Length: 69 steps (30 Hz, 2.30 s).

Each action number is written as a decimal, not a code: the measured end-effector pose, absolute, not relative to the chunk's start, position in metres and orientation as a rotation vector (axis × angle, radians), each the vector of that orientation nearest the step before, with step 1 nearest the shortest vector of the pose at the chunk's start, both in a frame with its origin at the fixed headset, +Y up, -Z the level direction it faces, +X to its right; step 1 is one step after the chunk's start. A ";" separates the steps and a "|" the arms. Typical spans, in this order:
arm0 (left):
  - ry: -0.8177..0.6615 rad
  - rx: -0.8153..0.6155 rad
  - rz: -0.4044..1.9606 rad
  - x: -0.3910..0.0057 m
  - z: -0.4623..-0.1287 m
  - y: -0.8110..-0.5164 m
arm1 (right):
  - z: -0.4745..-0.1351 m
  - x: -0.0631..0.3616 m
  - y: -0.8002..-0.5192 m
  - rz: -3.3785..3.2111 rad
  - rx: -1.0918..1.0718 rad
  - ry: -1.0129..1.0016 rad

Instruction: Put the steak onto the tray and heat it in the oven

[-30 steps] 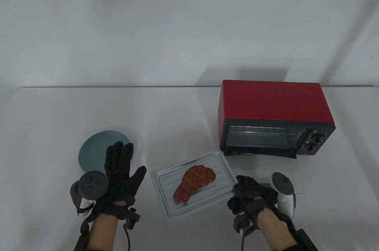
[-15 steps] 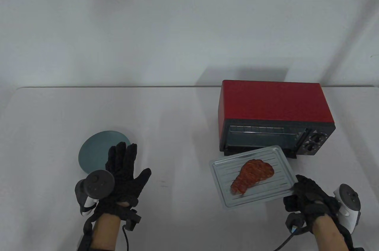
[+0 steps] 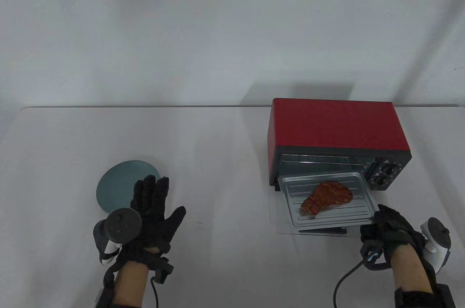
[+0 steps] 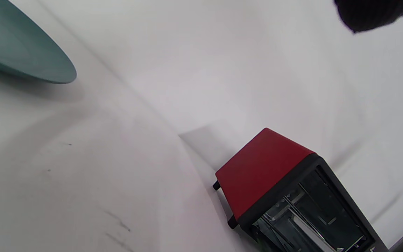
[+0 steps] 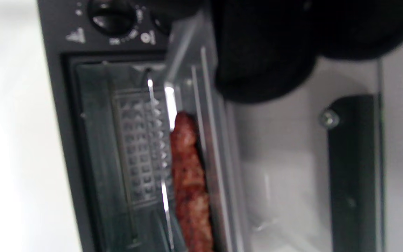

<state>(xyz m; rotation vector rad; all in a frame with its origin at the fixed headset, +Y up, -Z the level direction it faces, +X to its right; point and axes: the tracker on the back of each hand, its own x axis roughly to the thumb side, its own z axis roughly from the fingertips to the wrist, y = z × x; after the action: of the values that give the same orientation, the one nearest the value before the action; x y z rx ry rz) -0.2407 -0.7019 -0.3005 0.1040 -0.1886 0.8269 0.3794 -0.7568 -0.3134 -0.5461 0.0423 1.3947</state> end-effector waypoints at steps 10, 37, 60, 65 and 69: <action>-0.185 0.082 0.827 -0.240 -0.302 -0.704 | -0.321 0.381 -0.765 1.344 -0.571 0.022; -0.186 0.060 0.831 -0.237 -0.304 -0.706 | -0.367 0.358 -0.771 1.256 -0.655 -0.008; -0.211 0.052 0.821 -0.232 -0.305 -0.708 | -0.323 0.377 -0.703 1.787 -0.269 -0.347; -0.224 0.039 0.810 -0.229 -0.305 -0.709 | -0.324 0.326 -0.686 2.203 0.015 -0.336; -0.233 0.029 0.798 -0.228 -0.305 -0.711 | -0.330 0.289 -0.690 2.413 0.151 -0.228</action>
<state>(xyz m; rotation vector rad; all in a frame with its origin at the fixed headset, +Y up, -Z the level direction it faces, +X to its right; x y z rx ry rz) -0.2276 -0.7109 -0.3049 0.0289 -0.2332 0.7985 0.2893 -0.6898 -0.3296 0.1514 -0.2282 2.4134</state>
